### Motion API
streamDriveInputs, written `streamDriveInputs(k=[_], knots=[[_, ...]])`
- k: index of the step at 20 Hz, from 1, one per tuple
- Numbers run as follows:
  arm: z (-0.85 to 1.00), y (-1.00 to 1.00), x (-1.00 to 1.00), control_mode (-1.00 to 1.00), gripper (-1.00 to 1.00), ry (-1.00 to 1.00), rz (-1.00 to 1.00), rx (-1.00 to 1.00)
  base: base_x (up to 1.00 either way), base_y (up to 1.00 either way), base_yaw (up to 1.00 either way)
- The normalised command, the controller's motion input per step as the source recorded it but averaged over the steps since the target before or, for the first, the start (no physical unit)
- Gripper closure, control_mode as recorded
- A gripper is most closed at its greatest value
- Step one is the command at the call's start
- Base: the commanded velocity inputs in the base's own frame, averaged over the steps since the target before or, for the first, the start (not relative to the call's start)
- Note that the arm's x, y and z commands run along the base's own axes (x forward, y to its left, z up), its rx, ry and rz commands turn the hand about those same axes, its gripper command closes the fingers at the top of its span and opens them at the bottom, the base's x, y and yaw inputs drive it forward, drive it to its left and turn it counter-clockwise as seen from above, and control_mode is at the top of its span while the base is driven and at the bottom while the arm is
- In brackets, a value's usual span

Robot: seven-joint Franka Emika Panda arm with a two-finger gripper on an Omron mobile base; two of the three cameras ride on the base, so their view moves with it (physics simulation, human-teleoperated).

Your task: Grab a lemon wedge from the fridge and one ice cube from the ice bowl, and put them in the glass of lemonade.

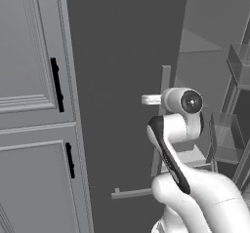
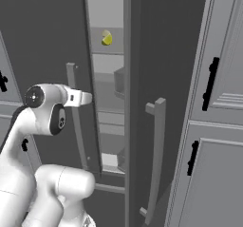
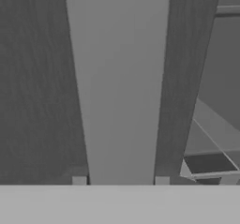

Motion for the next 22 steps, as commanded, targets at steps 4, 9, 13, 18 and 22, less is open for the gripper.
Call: streamDriveInputs(k=[4,9,13,18,22], knots=[[0.00,0.49,-1.00,-1.00,1.00,0.05,0.00,0.00,0.00,0.00,0.00],[0.00,0.87,-0.99,-1.00,1.00,0.03,0.00,0.00,0.00,0.00,0.00],[0.00,1.00,-0.94,-1.00,1.00,0.04,0.00,0.00,0.00,0.00,0.00],[0.00,1.00,-0.91,-1.00,1.00,0.00,0.00,-0.01,0.00,0.00,0.00],[0.01,1.00,-0.85,-1.00,1.00,0.01,0.00,-0.02,0.00,0.00,0.00]])
